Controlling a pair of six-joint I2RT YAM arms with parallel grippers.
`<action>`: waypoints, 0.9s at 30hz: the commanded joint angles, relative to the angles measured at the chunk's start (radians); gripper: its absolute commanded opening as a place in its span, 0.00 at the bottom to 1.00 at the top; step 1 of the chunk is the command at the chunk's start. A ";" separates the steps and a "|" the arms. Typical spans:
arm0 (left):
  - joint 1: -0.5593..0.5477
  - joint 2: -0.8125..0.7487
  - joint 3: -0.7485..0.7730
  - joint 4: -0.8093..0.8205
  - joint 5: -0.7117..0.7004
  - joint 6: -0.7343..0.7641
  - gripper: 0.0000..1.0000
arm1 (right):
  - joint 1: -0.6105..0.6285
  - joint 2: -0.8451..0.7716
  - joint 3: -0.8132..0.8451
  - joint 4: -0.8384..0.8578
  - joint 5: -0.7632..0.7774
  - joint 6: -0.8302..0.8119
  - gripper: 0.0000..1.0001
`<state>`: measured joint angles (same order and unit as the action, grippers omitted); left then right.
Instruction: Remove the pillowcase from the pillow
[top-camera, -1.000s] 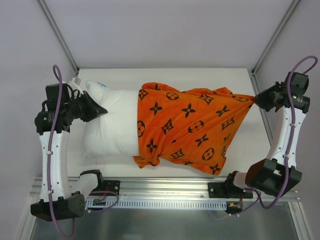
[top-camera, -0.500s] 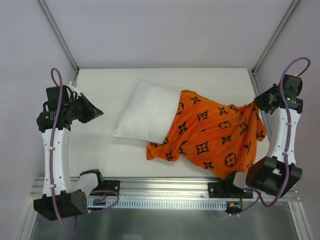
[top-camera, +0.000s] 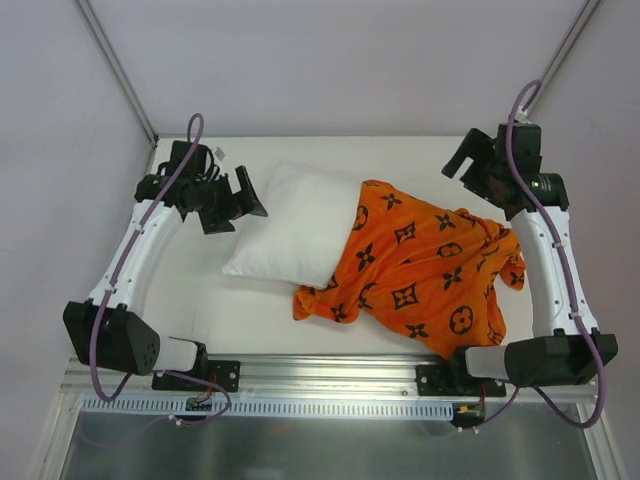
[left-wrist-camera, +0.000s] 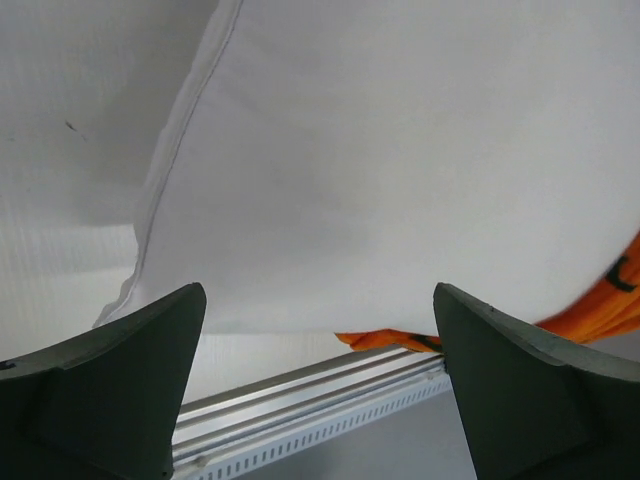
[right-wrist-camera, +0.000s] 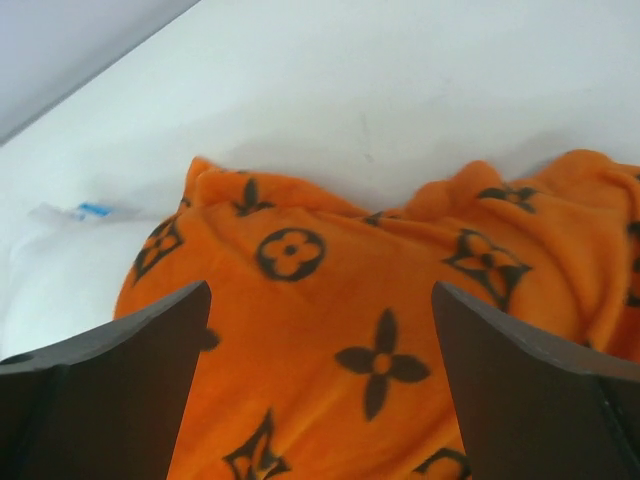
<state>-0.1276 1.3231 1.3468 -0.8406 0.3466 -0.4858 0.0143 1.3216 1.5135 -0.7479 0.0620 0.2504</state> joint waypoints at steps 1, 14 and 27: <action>-0.058 0.086 0.011 0.043 -0.049 0.009 0.99 | 0.156 0.010 0.053 -0.028 0.096 -0.043 0.96; -0.179 -0.179 -0.452 0.143 0.037 -0.066 0.00 | 0.530 0.442 0.364 -0.196 0.069 -0.164 0.96; -0.178 -0.386 -0.259 0.015 -0.041 -0.072 0.99 | 0.634 0.408 0.168 0.017 -0.019 -0.160 0.01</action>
<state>-0.2958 0.8703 0.9928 -0.8085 0.3805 -0.5472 0.5938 1.8507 1.7485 -0.7967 0.0826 0.0845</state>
